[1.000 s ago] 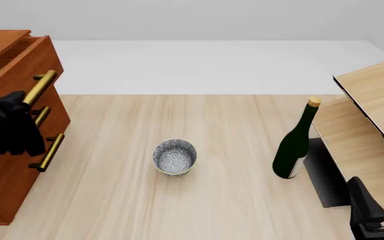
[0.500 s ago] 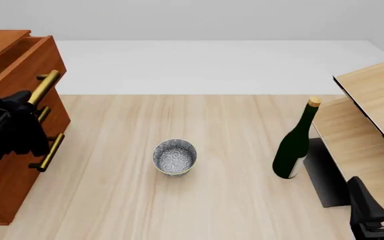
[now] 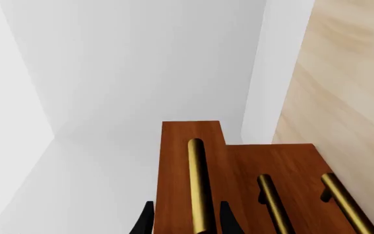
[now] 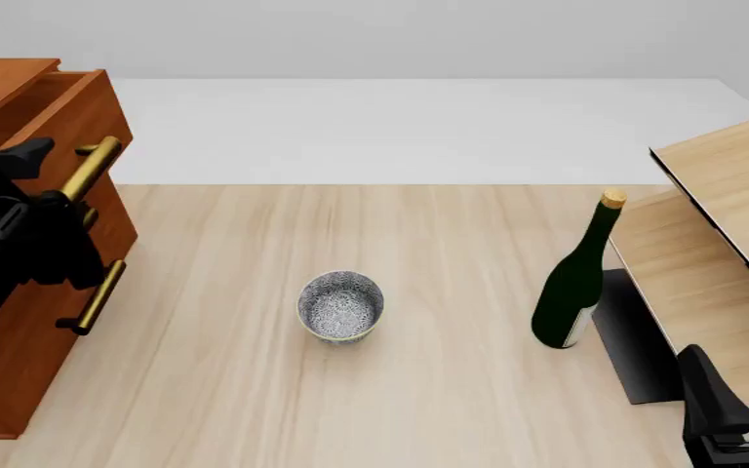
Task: Close the bottom drawer of the cabinet and open the top drawer.
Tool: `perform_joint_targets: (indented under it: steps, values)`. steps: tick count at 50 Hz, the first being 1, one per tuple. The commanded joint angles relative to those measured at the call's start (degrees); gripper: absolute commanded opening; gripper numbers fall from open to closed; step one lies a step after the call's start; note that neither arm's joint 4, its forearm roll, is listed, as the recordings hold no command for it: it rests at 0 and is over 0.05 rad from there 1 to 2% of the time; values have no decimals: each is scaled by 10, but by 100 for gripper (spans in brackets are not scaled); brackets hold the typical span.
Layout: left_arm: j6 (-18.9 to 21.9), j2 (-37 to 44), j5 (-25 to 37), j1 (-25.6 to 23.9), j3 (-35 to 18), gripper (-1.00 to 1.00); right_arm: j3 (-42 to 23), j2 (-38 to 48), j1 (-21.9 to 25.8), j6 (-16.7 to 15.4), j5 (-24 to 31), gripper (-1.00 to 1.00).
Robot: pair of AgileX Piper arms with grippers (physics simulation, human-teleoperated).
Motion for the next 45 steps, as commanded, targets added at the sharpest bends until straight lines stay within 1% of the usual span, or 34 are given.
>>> perform_joint_targets:
  steps: [1, 11, 18, 23, 24, 25, 30, 45]
  values:
    - [0, 6, -3, -2, -4, 100, 0, 1, 0, 0, -1, 100]
    - [-4, 3, 1, -3, 0, 100, 0, 2, 0, 1, -2, 100]
    - [-14, -6, 12, -8, 4, 100, -1, 1, 0, 1, -1, 100]
    - [-26, -13, 27, -13, 2, 100, -1, 1, 0, 1, -1, 100]
    - [-30, -15, 33, -15, 0, 100, -1, 1, 0, 1, -1, 100]
    - [-44, -18, 52, -19, -8, 100, -1, 1, 0, 1, 0, 100]
    - [-38, -18, 43, -19, -1, 100, -1, 0, 0, 2, 1, 100]
    - [-52, -26, 62, -30, -8, 100, -1, -4, -1, 4, 4, 100]
